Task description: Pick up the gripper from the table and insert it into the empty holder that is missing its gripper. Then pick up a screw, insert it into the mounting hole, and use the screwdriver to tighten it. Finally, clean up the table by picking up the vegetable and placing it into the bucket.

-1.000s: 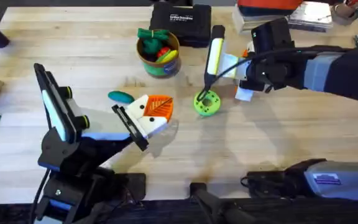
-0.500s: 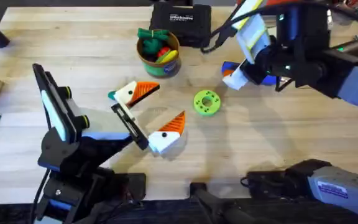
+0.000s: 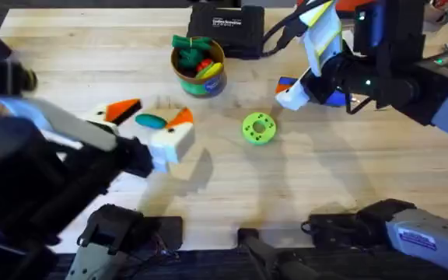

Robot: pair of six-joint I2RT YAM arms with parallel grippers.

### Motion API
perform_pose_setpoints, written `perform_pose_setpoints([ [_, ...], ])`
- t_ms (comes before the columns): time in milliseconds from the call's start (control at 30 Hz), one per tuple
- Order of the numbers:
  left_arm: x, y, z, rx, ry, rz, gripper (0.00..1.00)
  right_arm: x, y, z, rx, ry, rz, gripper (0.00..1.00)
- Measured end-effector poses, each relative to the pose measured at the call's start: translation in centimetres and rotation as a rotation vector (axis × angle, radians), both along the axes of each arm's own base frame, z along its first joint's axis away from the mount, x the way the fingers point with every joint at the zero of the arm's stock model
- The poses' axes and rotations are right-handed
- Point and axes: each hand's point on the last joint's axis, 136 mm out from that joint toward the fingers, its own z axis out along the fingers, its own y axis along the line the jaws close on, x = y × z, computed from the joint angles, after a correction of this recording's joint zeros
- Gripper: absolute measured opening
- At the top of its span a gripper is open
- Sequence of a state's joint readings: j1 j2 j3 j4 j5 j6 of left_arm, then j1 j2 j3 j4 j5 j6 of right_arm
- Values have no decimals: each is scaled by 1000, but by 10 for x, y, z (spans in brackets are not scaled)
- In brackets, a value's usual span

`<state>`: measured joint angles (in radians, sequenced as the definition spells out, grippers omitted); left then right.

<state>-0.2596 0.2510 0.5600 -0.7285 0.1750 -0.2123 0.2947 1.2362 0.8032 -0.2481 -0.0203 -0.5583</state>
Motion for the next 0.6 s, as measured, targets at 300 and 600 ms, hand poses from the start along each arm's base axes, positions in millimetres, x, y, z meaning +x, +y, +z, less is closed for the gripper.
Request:
perform_pose_setpoints([
  [300,19,46,-15,225,462,287,985,-1,3,0,12,3,13,994],
  [600,39,75,-53,106,712,572,985,-2,5,0,17,5,17,993],
])
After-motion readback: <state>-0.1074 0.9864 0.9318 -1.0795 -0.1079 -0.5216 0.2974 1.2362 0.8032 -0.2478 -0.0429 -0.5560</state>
